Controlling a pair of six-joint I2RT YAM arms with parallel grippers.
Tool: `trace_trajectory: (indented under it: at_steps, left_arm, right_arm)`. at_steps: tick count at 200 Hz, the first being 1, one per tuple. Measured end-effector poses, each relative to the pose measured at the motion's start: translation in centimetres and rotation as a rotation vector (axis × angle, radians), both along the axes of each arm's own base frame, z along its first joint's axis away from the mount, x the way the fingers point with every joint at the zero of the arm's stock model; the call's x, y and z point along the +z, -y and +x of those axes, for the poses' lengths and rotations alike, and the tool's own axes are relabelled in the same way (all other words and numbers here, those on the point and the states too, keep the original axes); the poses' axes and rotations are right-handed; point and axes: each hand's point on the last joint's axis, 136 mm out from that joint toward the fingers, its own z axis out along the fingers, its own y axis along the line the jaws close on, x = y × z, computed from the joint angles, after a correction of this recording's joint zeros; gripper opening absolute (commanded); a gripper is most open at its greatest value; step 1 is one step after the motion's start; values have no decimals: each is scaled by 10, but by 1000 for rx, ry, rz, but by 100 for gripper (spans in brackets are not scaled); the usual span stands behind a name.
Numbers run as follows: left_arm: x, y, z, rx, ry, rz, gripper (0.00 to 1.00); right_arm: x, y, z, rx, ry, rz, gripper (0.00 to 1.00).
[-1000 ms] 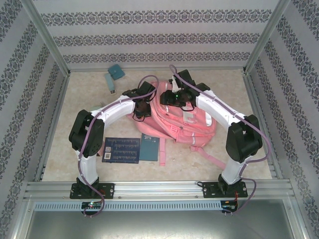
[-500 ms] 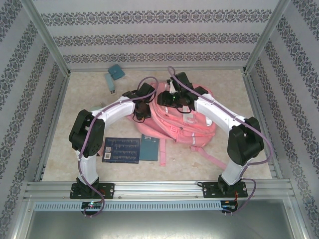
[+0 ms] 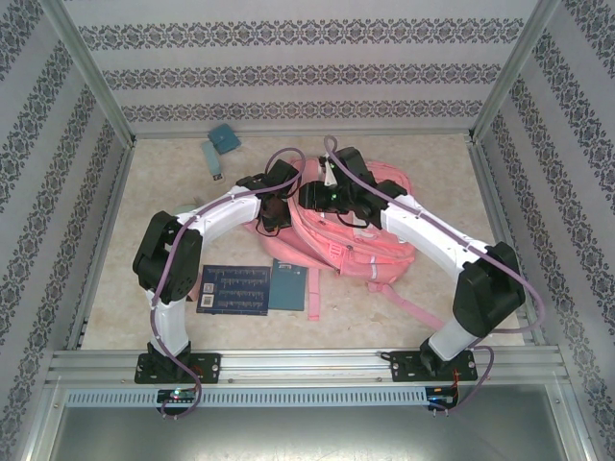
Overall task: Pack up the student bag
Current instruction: Open the student bag at the center of the table.
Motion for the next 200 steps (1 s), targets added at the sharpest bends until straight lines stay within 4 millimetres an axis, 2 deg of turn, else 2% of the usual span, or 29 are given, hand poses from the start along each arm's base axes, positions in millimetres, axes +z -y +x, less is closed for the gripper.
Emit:
trace_trajectory:
  at_steps: [27,42,72,122,173,200]
  left_arm:
    - [0,0,0,-1,-2,-2,77]
    - [-4,-1,0,2,-11,4,77]
    - [-10,-1,0,2,-22,6,77]
    - [-6,3,7,22,-5,-33,78]
    - [1,7,40,126,20,-185,78]
    - [-2,8,57,173,22,-236,78]
  right_arm:
    - [-18,-2,3,1,-34,-25,42]
    - [-26,-3,5,1,-44,-34,36]
    - [-25,-5,6,11,-35,-46,0]
    - [-16,9,13,-15,3,-106,0]
    - [17,64,32,-111,82,-126,0]
    - [29,82,34,-128,117,-149,0]
